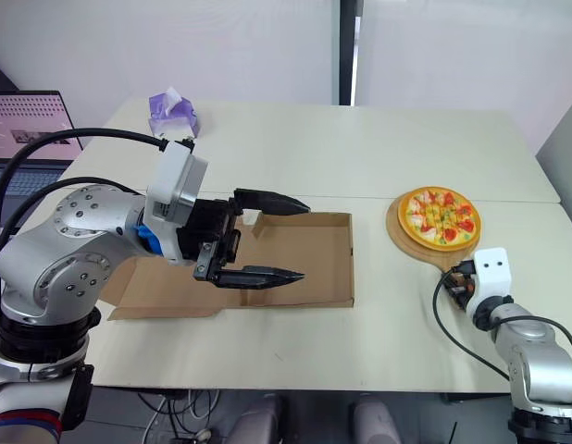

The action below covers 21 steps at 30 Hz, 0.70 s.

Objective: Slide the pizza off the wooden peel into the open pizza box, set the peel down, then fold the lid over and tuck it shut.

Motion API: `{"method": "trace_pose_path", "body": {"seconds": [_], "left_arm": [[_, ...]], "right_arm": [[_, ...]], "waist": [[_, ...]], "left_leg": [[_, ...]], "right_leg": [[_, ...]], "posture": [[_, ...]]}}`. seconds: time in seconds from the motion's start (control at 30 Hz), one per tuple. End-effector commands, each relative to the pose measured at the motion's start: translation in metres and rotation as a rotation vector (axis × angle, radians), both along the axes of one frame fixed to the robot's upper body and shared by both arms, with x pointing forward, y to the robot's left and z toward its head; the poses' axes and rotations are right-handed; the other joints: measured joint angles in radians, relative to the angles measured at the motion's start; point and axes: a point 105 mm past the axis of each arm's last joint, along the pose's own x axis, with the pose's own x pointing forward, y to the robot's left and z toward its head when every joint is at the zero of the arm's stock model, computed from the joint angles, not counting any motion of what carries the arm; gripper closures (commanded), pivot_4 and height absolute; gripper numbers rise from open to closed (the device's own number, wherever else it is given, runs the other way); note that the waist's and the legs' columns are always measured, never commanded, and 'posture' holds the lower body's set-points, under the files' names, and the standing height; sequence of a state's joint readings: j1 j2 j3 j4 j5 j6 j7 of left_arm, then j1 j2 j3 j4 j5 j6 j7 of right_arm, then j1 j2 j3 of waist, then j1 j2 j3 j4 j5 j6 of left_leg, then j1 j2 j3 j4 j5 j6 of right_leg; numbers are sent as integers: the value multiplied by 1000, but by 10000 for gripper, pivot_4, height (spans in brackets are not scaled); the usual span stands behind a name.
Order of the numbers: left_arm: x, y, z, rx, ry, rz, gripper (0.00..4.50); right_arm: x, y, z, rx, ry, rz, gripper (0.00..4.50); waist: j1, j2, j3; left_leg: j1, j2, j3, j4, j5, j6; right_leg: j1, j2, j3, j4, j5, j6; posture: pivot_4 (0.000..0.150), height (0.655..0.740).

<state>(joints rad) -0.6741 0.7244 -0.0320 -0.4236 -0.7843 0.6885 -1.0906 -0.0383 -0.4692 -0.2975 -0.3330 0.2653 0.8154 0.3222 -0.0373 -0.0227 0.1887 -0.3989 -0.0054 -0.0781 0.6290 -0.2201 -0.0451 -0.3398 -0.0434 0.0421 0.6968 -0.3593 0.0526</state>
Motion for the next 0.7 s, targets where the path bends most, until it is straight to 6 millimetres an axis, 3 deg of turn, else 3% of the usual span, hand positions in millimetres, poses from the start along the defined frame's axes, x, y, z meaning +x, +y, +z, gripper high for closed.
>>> {"method": "trace_pose_path", "body": {"seconds": [0.03,0.37,0.53,0.7], "left_arm": [[5,8,16,-35,-45,45,0],[31,47,44,-145,-76,276,0],[28,71,47,-137,-69,364,0],[22,90,53,-117,-15,441,0]], "right_arm": [[20,7,45,-56,-165,86,28885],[62,28,117,-154,-268,392,28885],[72,56,139,-165,-298,603,28885],[78,86,146,-205,-344,800,28885]], "waist": [[-4,1,1],[-11,7,5],[-15,7,5],[-19,7,6]], "left_leg": [[0,0,0,0,0,0],[-15,0,1,-1,0,0],[-19,2,1,0,0,0],[-19,3,0,0,0,0]], "right_leg": [[-1,0,1,0,0,0],[-15,1,0,0,0,0],[-18,0,1,-1,0,0],[-18,0,0,0,0,0]], "posture": [[1500,7400],[1500,7400],[1500,7400],[1500,7400]]}}
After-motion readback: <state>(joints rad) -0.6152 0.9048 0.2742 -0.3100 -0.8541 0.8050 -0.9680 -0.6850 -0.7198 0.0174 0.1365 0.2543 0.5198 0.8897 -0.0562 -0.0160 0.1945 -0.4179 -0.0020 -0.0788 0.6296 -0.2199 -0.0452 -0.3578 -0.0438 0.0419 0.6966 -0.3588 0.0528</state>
